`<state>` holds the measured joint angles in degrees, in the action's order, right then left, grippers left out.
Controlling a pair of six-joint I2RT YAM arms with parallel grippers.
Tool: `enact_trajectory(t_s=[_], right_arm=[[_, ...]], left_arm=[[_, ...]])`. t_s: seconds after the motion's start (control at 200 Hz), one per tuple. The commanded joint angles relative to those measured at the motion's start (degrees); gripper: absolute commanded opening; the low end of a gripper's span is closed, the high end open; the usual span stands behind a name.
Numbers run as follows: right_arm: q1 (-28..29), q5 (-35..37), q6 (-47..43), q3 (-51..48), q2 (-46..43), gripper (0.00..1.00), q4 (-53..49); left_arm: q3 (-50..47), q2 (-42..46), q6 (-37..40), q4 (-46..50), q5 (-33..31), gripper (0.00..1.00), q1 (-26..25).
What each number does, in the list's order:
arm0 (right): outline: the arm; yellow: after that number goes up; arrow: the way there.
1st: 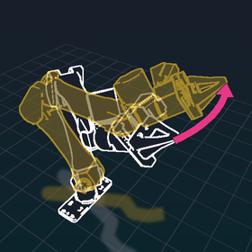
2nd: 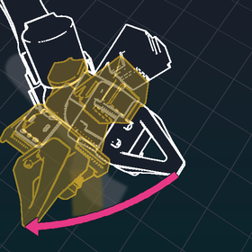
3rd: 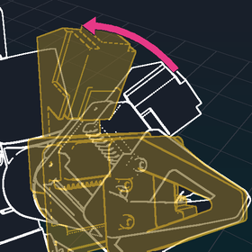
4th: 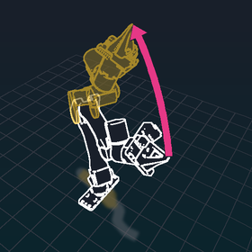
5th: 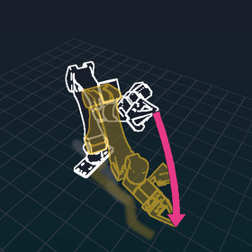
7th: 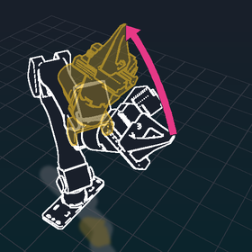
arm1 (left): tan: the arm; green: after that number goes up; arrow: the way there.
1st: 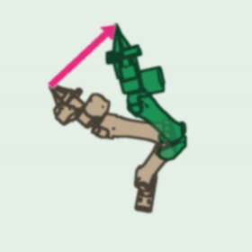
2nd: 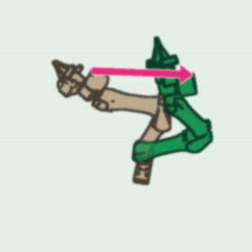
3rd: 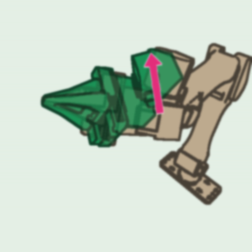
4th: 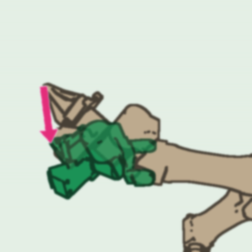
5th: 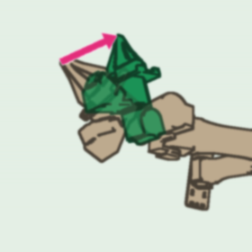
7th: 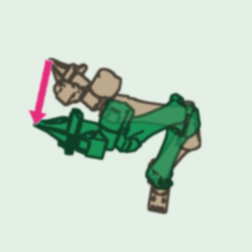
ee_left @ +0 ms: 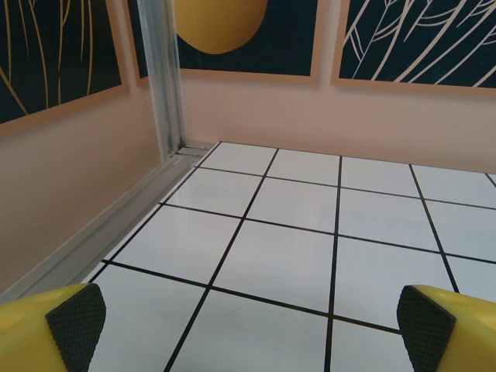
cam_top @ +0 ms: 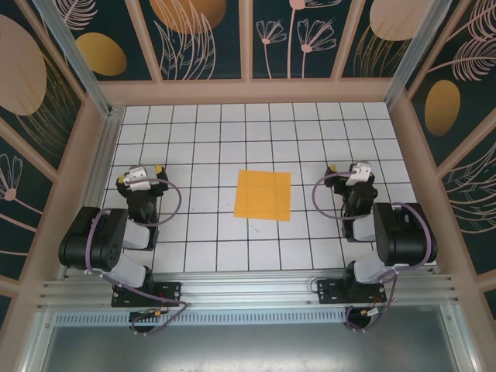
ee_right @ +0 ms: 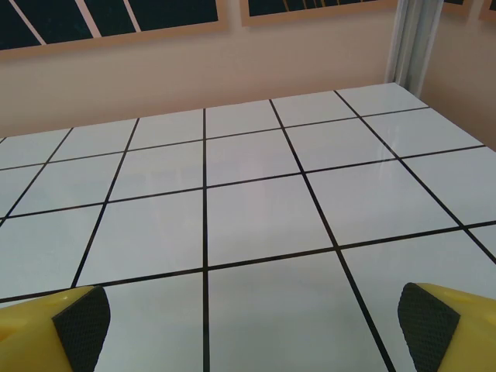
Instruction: Fold a paper plane with a square sheet of paper (pick it up from the middle)
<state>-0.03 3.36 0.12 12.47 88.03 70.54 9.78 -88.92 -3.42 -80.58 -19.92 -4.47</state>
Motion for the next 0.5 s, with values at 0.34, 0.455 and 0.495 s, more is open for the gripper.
enact_trajectory(t_s=[0.34, 0.455, 0.495], right_arm=[[-1.58, -2.25, 0.68, 0.85, 0.22, 0.99, 1.09], [-1.57, -2.29, 0.72, 0.86, 0.3, 0.99, 1.14], [-1.63, -2.21, 0.72, 0.8, 0.28, 0.99, 1.09]], left_arm=[[0.9, 0.13, -0.47, -1.47, 0.38, 0.99, 0.42], [-0.59, 0.17, -0.26, -3.84, 0.34, 0.99, 0.43], [-0.99, 0.0, -0.38, -5.21, -0.34, 0.98, 0.42]])
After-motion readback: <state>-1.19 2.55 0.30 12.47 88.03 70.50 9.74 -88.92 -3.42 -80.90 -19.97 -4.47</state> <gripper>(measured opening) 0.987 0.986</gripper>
